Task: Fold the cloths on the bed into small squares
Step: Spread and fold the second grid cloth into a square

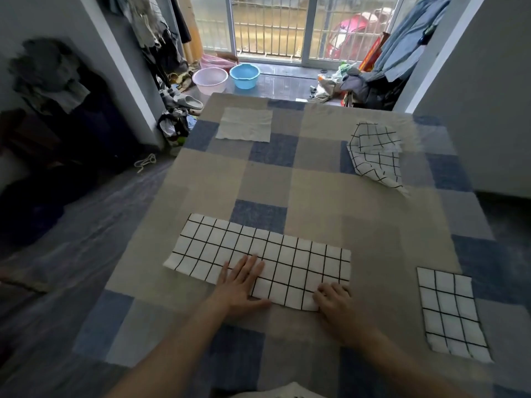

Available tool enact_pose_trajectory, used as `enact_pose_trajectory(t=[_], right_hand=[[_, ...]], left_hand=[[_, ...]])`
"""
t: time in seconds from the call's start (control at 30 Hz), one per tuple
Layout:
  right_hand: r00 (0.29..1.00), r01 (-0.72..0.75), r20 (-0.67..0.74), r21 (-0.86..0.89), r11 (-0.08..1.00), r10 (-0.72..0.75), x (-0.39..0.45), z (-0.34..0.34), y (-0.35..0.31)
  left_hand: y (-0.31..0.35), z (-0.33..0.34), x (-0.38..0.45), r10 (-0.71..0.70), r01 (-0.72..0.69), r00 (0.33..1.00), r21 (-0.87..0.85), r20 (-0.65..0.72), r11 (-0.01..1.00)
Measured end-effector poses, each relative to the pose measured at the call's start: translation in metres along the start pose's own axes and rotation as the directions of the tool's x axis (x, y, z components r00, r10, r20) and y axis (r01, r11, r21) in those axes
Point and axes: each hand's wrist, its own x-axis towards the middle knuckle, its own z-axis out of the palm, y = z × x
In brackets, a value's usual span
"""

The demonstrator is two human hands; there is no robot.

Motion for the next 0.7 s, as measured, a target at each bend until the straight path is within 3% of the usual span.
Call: enact_pose_trajectory(t=[0.27,0.43,0.6,0.7], right_hand=[[0.995,0.054,0.078,0.02,0.998,-0.055,-0.019,-0.025,0.013],[0.996,-0.014,0.083,-0.016,1.0,0.015,-0.018,-0.016,0.014],[0.996,-0.083,0.037,0.21,0.974,0.077,-0.009,-0.036,0.015],[0.994,-0.047,0.11,0.183,0.982,0.027,-0.007,-0.055,0.016]], left_hand=[[0.002,0.005,-0.001,0.003,-0.002,0.998,0.01,-0.061,1.0],[0.0,0.005,-0.003,0.011,-0.012,0.996,-0.016,-0.087,1.0],[0.006,0.0,-0.003,-0.008,0.011,0.997,0.041,-0.077,0.999],[0.011,0.0,-0.003,-0.032,0.032,0.992,-0.002,-0.12,0.999]])
